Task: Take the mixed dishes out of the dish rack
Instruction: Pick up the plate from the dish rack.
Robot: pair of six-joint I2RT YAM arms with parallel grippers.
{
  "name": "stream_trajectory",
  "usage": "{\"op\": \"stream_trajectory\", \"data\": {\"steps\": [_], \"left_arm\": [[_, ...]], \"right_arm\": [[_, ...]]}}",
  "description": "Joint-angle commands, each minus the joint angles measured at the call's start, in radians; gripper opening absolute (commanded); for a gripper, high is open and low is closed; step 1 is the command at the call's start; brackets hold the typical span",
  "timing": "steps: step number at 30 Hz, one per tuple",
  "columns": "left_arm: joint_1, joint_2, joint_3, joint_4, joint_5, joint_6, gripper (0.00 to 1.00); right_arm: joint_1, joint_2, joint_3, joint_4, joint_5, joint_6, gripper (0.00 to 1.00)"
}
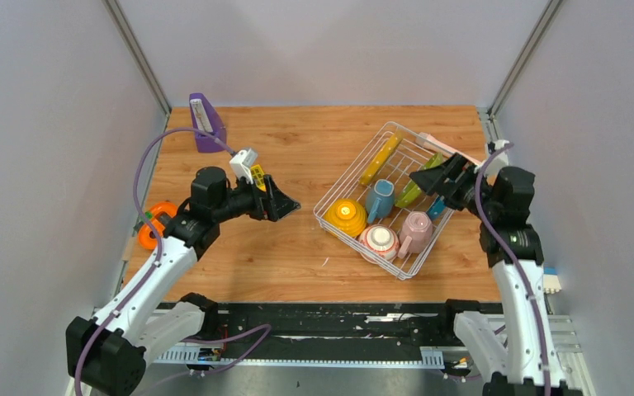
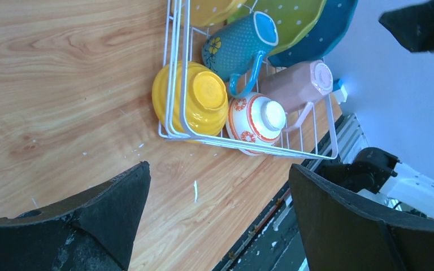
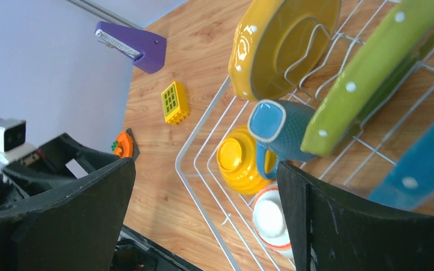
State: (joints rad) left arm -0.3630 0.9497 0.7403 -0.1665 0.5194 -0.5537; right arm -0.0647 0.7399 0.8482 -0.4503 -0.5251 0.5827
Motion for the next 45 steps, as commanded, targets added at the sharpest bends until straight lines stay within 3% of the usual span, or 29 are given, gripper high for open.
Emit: {"op": "stream_trajectory", "data": {"steps": [1, 7, 13, 19, 32, 36, 45], "left_arm": [[-0.013, -0.043, -0.020, 0.060, -0.033, 0.026, 1.00], [-0.013, -0.082, -0.046, 0.014, -0.128, 0.024, 1.00], [-0.013, -0.110, -0.059, -0.031, -0.206, 0.034, 1.00], [-0.013, -0.128, -0.084, -0.047, -0.244, 0.036, 1.00], [-0.013, -0.110, -0.097, -0.033, -0.271, 0.036, 1.00], [-0.013, -0.104, -0.100, -0.030, -0.271, 0.038, 1.00], [-0.013, -0.089, -0.101, -0.032, -0.281, 0.028, 1.00]], "right_arm": [[0.110, 0.204, 0.162, 0.050, 0.109, 0.086, 0.98], [0.415, 0.501, 0.441, -0.157, 0.793, 0.154, 0.99], [0.538, 0.795, 0.698, -0.312, 1.133, 0.233, 1.00], [0.549, 1.024, 0.874, -0.449, 1.208, 0.289, 0.98], [0.573, 1.216, 0.980, -0.474, 1.279, 0.339, 0.61], [0.582, 1.237, 0.998, -0.497, 1.306, 0.356, 0.47], [0.599, 1.244, 1.032, -0.503, 1.366, 0.343, 0.28]]}}
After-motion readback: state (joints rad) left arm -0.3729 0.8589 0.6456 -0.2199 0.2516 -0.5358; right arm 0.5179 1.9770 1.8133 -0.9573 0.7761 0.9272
